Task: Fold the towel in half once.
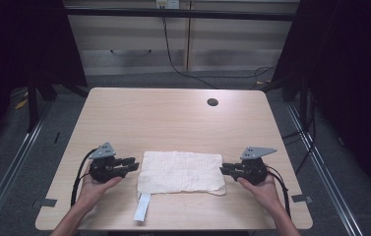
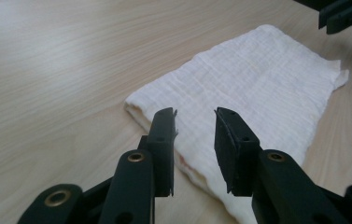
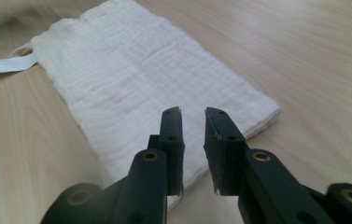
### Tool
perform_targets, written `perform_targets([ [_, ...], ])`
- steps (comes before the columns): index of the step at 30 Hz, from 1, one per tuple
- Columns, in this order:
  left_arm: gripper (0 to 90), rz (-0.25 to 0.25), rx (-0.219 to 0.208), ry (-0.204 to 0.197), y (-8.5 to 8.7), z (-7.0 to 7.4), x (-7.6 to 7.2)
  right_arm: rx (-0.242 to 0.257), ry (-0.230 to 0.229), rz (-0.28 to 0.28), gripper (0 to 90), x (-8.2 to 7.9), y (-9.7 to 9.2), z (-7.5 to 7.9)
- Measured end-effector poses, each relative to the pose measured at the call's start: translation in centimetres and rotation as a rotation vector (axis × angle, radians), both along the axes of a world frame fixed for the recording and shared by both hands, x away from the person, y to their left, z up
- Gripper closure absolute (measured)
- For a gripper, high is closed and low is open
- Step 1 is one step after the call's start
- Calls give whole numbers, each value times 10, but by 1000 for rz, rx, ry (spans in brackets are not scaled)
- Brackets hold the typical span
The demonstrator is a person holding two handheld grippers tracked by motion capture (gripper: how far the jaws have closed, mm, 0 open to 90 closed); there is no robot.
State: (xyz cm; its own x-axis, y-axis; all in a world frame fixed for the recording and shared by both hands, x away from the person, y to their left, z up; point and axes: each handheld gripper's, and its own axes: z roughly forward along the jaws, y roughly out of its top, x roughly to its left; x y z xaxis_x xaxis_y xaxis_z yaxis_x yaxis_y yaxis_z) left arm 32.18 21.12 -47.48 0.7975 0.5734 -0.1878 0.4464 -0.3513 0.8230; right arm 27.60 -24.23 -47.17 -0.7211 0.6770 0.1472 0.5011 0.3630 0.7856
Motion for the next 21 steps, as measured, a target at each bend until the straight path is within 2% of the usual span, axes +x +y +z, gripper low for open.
perform_targets([
  [1,697,-5,-1,2,-5,-1,5,1,-5,-3,790,5,1,1],
  [2,720,-33,3,31,-10,-3,11,5,-4,-9,796,10,1,1],
  [4,725,-26,30,31,-23,-9,19,13,-7,-20,799,23,2,2],
  [6,727,-38,45,54,-32,-16,23,20,-5,-31,794,34,3,2],
  [7,727,-46,77,57,-38,-22,25,26,2,-42,786,40,3,1],
  [10,734,-56,126,65,-43,-30,24,25,22,-64,773,54,4,-5],
  [15,735,-56,113,66,-39,-32,21,9,58,-72,815,71,7,-18],
  [18,736,-62,115,63,-36,-32,18,-23,82,-68,843,74,11,-27],
  [21,735,-59,110,66,-33,-32,15,-56,83,-60,845,75,14,-32],
])
